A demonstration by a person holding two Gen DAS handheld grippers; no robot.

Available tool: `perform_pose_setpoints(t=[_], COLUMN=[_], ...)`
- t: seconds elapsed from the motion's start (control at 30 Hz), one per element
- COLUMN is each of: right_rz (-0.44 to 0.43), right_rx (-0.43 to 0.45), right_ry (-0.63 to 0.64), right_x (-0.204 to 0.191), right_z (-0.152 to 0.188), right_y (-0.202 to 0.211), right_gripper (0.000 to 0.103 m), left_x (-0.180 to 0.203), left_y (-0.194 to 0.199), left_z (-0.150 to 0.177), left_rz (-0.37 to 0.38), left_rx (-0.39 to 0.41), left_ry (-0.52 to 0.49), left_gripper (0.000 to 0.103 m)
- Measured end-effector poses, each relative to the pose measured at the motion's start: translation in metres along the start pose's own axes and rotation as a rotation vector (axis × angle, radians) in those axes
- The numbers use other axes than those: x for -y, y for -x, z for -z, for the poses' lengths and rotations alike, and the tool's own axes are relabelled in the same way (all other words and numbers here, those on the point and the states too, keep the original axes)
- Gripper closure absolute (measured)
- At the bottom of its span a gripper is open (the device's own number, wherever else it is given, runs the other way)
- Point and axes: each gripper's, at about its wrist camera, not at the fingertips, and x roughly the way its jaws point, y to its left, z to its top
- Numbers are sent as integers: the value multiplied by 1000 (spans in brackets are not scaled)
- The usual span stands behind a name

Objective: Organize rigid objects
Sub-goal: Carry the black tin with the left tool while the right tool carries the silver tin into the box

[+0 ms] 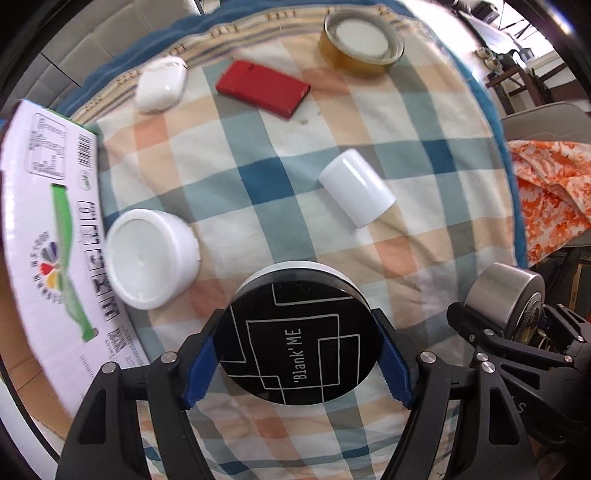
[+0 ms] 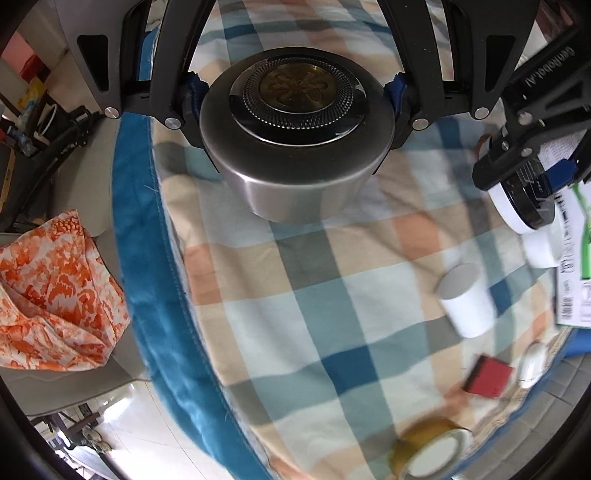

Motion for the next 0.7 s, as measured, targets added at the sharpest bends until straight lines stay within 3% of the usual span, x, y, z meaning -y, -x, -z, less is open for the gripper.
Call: perform_pose_setpoints(t=[0.13,0.33,0.37,0.53,0.7], right_rz=[-13,-25,-28,-49,-63], right_rx=[34,106,116,166,218], right_ry=[33,115,134,198,250], right_x=[-9,-52,-65,-114,-171], right_z=[7,24,29,37,43], right_y=[26,76,86,123,148], right_gripper=[30,30,30,30,30], left_x=[-9,-37,-38,-70,-115], left_y=[42,109,99,136,122], left_z=[18,52,48,59,52], left_rz=[14,27,30,40,26], left_rx=[61,156,168,240,289], left_ry=[0,18,25,57,91], left_gripper=[29,29,29,29,29])
